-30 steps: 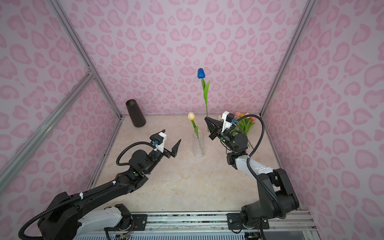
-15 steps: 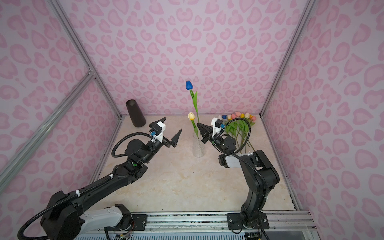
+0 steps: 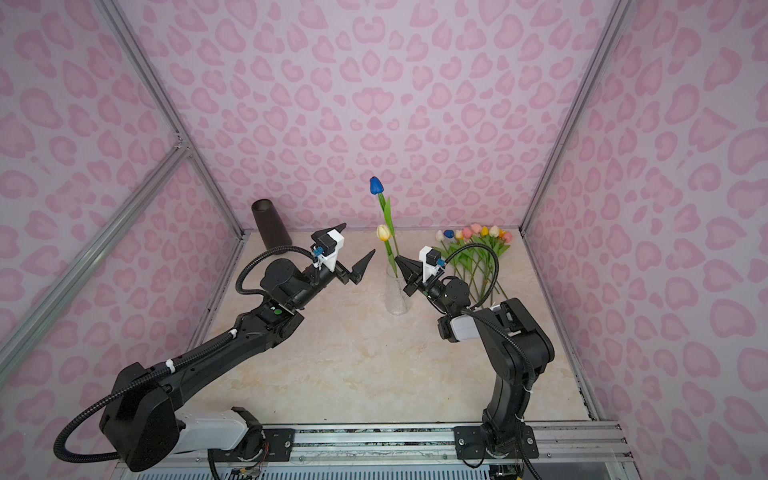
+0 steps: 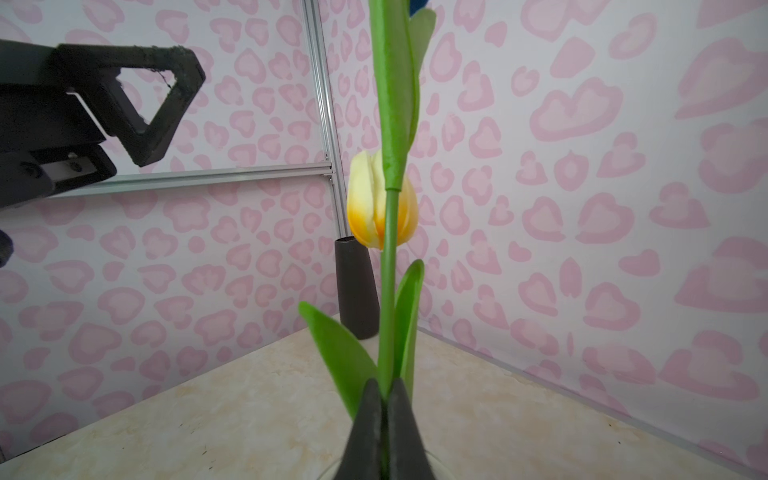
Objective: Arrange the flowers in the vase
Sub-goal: 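Carry the blue tulip over the glass vase and lower its stem inside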
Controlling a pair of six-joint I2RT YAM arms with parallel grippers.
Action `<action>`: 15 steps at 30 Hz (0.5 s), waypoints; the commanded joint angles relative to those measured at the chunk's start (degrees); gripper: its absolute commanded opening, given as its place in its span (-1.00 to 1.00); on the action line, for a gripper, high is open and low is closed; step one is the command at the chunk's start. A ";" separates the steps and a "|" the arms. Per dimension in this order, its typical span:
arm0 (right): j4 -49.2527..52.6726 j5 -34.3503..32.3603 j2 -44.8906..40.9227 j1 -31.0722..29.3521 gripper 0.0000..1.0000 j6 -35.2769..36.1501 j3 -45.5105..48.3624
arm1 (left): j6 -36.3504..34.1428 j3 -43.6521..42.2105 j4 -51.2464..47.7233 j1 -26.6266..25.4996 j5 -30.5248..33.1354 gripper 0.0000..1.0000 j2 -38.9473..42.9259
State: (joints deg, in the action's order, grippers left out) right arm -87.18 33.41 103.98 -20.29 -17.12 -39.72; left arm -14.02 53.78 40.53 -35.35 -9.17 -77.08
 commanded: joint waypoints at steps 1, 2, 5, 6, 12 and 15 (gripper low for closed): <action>-2.19 0.26 -0.49 0.01 -0.76 1.52 0.61 | -1.90 1.05 0.03 0.02 -0.06 0.94 -0.26; -2.23 0.37 -0.60 0.03 -0.74 1.57 0.74 | -2.18 1.10 0.07 0.02 -0.06 0.94 -0.39; -2.16 0.39 -1.19 0.11 -0.62 1.91 1.38 | -2.83 2.06 -0.44 0.02 -0.06 0.94 -1.16; -2.23 0.37 -1.37 0.14 -0.59 1.96 1.56 | -2.97 2.28 -0.39 0.02 -0.19 0.94 -1.40; -2.24 0.13 -4.17 0.41 -0.42 2.69 3.70 | -3.04 2.79 -0.19 0.02 -0.51 0.94 -1.81; -2.19 -0.27 -7.13 0.78 -0.30 2.59 5.36 | -2.59 1.75 -0.06 0.02 -0.09 0.94 -1.06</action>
State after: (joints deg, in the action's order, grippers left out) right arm -87.13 33.39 98.37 -19.75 -15.22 -35.40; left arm -16.51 55.94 39.13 -35.31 -9.15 -78.85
